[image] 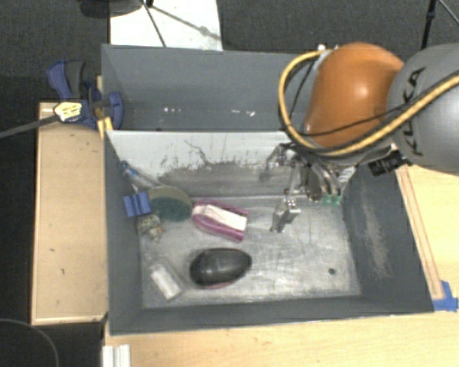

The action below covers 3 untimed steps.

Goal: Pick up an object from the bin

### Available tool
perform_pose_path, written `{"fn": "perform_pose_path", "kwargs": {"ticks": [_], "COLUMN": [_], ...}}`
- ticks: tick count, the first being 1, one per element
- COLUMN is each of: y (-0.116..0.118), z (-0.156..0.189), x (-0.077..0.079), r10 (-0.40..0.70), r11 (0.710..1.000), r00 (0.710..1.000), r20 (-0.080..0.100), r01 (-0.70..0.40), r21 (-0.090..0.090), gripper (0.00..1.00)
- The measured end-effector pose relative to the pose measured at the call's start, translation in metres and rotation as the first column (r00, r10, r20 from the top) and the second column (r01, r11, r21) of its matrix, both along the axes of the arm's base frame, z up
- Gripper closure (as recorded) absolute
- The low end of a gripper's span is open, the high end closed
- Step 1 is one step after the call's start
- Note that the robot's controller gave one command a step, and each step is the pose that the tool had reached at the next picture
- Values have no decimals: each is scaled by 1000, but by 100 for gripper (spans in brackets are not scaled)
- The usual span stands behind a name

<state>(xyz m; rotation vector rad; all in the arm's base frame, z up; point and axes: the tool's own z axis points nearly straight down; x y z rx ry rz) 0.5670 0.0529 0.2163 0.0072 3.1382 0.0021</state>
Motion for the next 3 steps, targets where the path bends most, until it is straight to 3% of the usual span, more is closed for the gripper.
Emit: {"fn": "perform_pose_path", "kwargs": {"ticks": [1,2,3], "y": [36,67,67], "z": [-126,-143,-141], "x": [0,5,7], "r10": [62,4,3], "r11": [998,1000,1000], "r00": [998,1000,1000], "r20": [2,7,12], "r01": [-62,-4,-3], "r21": [-1,0,2], "gripper": [0,0,100]}}
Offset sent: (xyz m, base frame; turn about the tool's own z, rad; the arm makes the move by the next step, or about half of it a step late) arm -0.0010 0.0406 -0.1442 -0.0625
